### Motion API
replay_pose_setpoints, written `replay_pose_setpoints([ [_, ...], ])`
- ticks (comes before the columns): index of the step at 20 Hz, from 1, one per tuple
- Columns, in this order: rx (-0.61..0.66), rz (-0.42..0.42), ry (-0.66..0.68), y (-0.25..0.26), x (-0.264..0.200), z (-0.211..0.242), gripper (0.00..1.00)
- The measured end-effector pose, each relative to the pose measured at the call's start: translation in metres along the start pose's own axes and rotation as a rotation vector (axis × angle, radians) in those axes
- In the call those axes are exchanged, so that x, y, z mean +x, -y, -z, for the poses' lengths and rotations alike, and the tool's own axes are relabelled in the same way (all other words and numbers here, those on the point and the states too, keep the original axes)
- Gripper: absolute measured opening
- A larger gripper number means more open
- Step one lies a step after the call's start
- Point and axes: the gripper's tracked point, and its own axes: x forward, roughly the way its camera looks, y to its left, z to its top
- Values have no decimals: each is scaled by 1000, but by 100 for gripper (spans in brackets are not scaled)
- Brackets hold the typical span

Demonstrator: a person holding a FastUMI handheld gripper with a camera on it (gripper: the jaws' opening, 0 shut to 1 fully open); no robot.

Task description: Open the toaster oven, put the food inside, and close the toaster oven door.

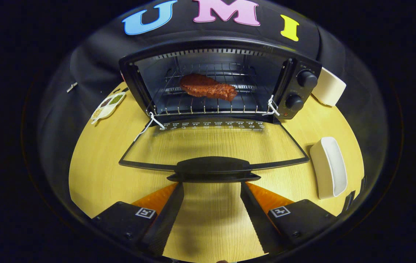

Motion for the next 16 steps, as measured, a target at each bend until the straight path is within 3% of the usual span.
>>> replay_pose_setpoints([
  [16,-46,-24,342,0,-101,-121,97],
])
